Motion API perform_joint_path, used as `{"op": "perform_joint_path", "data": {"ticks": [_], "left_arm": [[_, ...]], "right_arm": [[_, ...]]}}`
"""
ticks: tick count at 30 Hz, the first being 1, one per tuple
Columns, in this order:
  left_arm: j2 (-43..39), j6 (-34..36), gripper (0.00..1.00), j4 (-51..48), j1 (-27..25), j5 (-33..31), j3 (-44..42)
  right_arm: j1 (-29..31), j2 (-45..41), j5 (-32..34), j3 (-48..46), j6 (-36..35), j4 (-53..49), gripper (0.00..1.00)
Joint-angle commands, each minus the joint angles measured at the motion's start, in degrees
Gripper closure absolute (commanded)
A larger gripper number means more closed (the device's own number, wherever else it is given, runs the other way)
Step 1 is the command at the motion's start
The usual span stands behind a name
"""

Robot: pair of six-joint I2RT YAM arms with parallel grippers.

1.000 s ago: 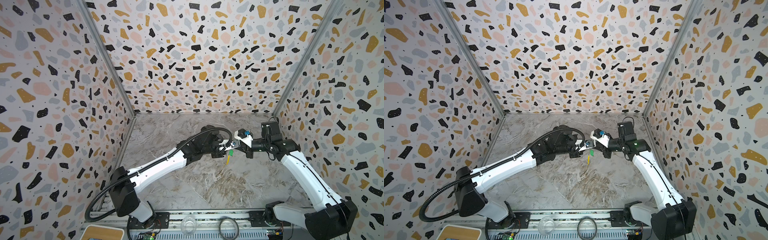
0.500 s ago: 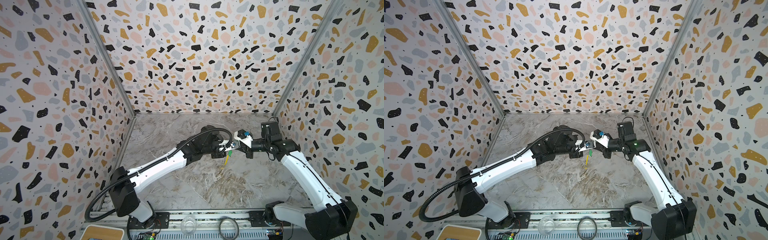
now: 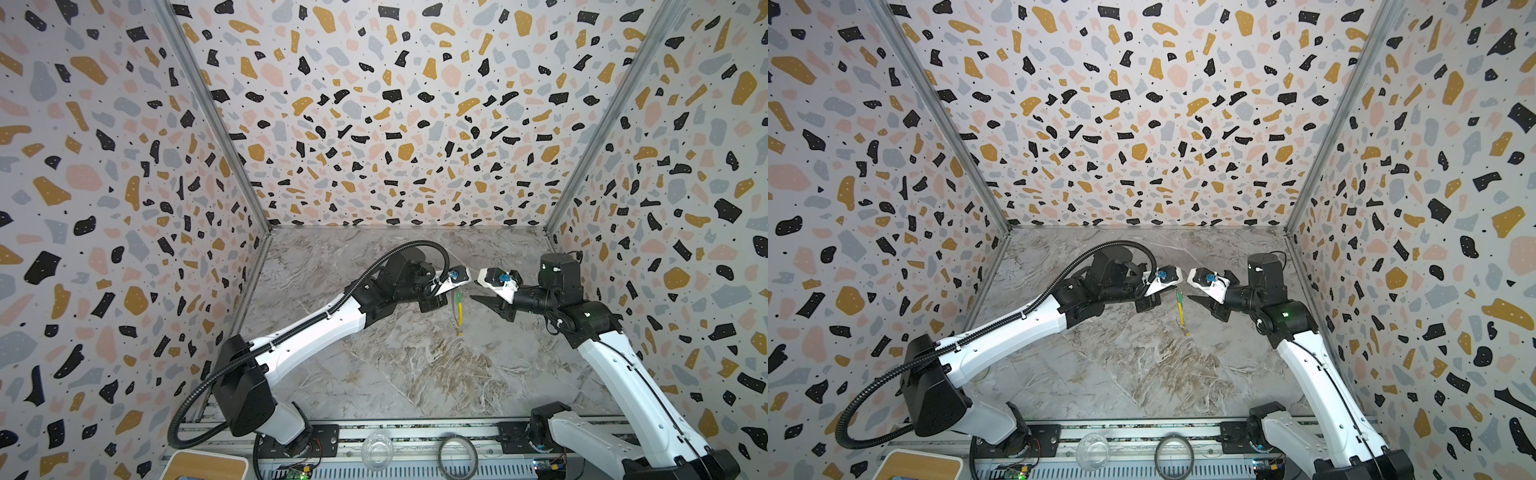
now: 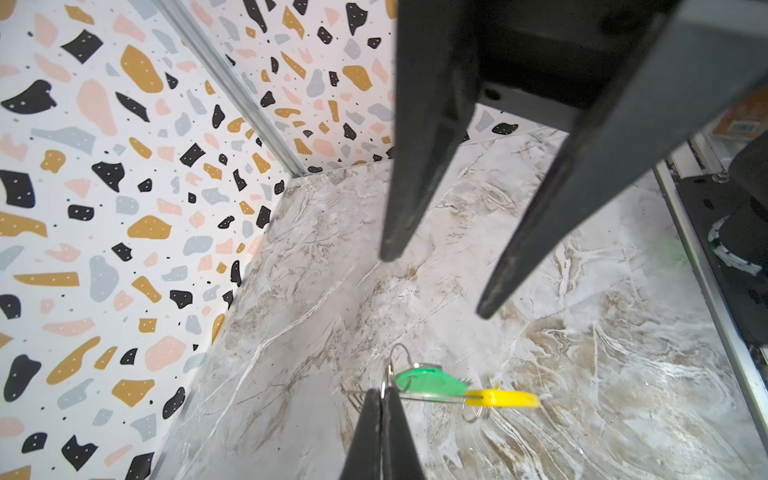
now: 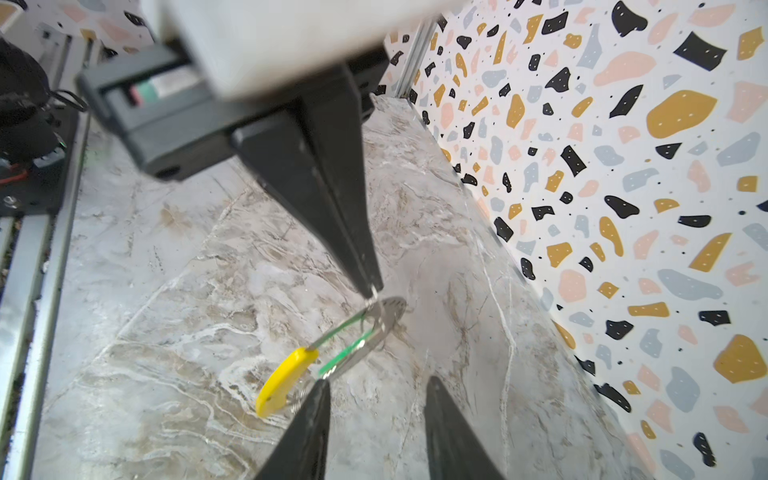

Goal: Remove the keys from the keyring

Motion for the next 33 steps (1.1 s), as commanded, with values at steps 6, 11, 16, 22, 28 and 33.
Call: {"op": "perform_joint_path", "data": {"ticks": [6,11,16,22,28,33], "left_arm": [[-3.08,-9.00,1.00,11.53,0.91,2.87,-3.04],[-3.73,-12.22,1.00,15.60,1.13,3.50,-4.77],[-4.03,-15.93,1.00,20.81,1.12,4.29,-6.97],[-4.11,-17.87,1.00,22.71,1.19,4.72,-7.98],[-4.22,-18.60,1.00,22.71,1.17,4.62,-8.36],[-4.06,-19.03,1.00,24.59,1.13,4.27,-8.53]], "right_arm": [[-0.15,-1.03,-1.47,-6.02,7.00,6.25,0.56],[0.90,-0.91,-1.38,-7.55,10.49,11.36,0.54],[2.49,-0.60,-2.26,-8.86,13.48,15.56,0.54],[4.11,0.52,-0.52,-9.07,15.58,18.50,0.54],[5.46,2.30,4.56,-7.35,17.30,18.80,0.56],[5.45,2.29,6.26,-7.35,18.58,20.73,0.61]]}}
